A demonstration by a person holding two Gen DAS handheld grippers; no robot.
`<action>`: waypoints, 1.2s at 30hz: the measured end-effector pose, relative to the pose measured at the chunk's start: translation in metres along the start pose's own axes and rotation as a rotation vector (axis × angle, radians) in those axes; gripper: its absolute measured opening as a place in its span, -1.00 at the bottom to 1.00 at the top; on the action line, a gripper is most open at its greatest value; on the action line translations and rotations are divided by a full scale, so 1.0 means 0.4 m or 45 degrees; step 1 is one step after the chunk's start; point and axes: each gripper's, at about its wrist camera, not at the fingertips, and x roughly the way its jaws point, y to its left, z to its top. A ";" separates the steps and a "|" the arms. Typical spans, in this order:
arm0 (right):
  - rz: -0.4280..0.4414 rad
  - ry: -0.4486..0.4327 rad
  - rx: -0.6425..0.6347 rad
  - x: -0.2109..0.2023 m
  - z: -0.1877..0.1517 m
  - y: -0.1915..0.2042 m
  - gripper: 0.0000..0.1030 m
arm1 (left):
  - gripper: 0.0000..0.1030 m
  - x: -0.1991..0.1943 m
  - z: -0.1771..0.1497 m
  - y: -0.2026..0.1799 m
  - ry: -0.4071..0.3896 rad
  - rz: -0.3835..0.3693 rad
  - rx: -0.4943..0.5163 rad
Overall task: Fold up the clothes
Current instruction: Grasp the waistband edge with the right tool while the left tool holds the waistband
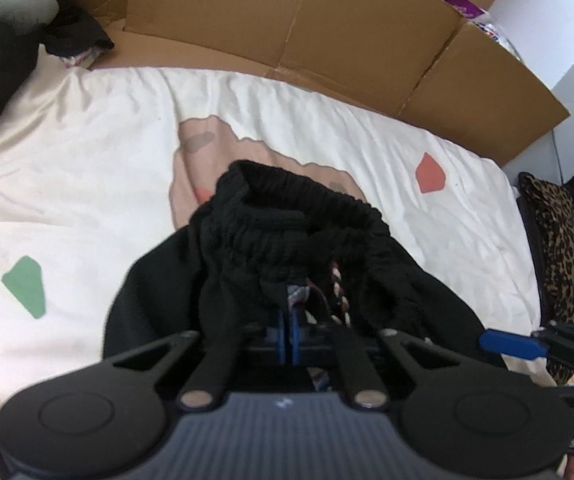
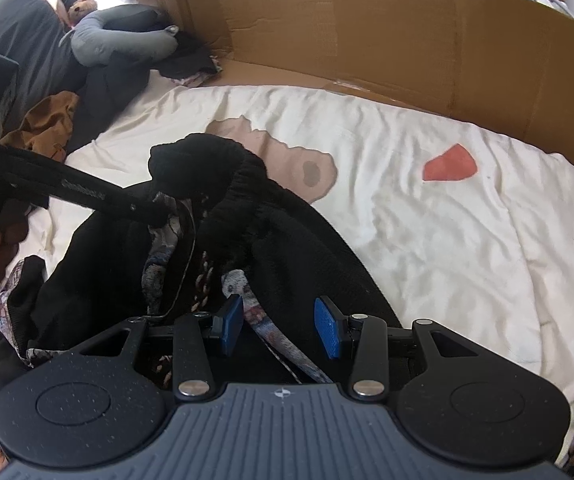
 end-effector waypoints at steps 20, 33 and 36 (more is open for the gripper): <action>0.026 0.044 -0.407 0.079 0.028 0.072 -0.59 | -0.93 -0.043 -0.010 0.060 -0.032 -0.025 -0.007; -0.017 0.144 -0.599 0.146 0.021 0.107 -0.56 | -0.93 -0.042 -0.014 0.070 -0.039 -0.051 -0.004; -0.014 0.192 -0.669 0.170 0.010 0.120 -0.56 | -0.93 -0.046 -0.012 0.073 -0.039 -0.056 -0.004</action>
